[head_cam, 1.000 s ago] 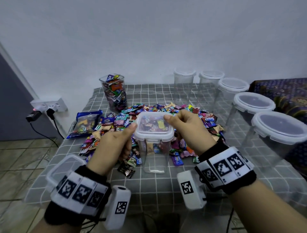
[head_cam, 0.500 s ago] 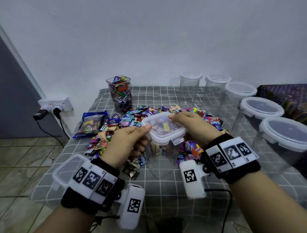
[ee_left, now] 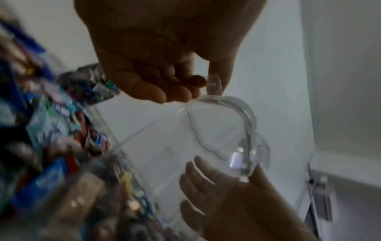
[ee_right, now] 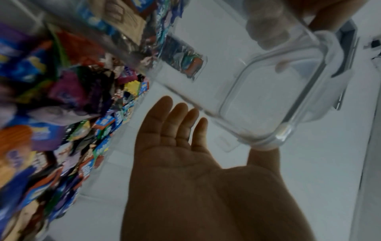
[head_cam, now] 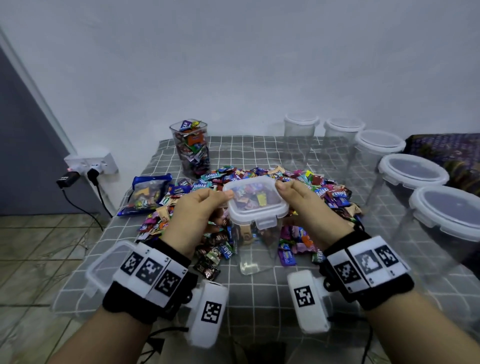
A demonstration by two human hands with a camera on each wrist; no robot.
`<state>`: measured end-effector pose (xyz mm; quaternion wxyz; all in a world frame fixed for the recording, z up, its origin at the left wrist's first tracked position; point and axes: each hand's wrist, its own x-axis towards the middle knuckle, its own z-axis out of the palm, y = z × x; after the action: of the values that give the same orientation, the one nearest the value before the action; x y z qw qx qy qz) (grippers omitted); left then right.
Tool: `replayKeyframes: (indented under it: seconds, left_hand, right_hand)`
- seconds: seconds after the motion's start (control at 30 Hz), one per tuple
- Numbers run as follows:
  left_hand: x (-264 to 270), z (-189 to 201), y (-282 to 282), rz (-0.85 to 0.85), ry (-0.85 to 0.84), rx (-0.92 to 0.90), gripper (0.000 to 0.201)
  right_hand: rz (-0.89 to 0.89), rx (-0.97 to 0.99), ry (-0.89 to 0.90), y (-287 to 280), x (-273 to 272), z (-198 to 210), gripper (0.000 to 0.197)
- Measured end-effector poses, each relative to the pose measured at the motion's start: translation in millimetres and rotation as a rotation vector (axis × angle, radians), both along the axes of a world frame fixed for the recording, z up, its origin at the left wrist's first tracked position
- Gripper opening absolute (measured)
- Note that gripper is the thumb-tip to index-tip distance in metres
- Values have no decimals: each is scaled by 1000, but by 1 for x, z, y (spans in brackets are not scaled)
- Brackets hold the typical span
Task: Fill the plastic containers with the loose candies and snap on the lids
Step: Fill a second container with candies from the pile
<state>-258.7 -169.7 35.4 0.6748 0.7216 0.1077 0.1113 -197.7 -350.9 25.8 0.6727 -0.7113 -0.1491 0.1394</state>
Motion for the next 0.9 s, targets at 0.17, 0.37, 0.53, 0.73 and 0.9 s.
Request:
replayKeyframes:
  seconds: [0.17, 0.37, 0.53, 0.73, 0.9]
  left_hand:
    - [3, 13, 13, -3, -141, 279, 45]
    - [15, 26, 14, -573, 19, 599, 127]
    - [17, 31, 10, -567, 10, 728, 131]
    - [10, 32, 10, -530, -15, 701, 129]
    - [4, 53, 17, -439, -72, 546, 127]
  right_hand:
    - [211, -17, -7, -19, -1, -11, 84]
    - [368, -43, -48, -15, -10, -4, 78]
    - [286, -187, -79, -13, -9, -12, 70]
    - [305, -153, -2, -9, -9, -16, 79]
    - [344, -160, -21, -10, -11, -8, 67]
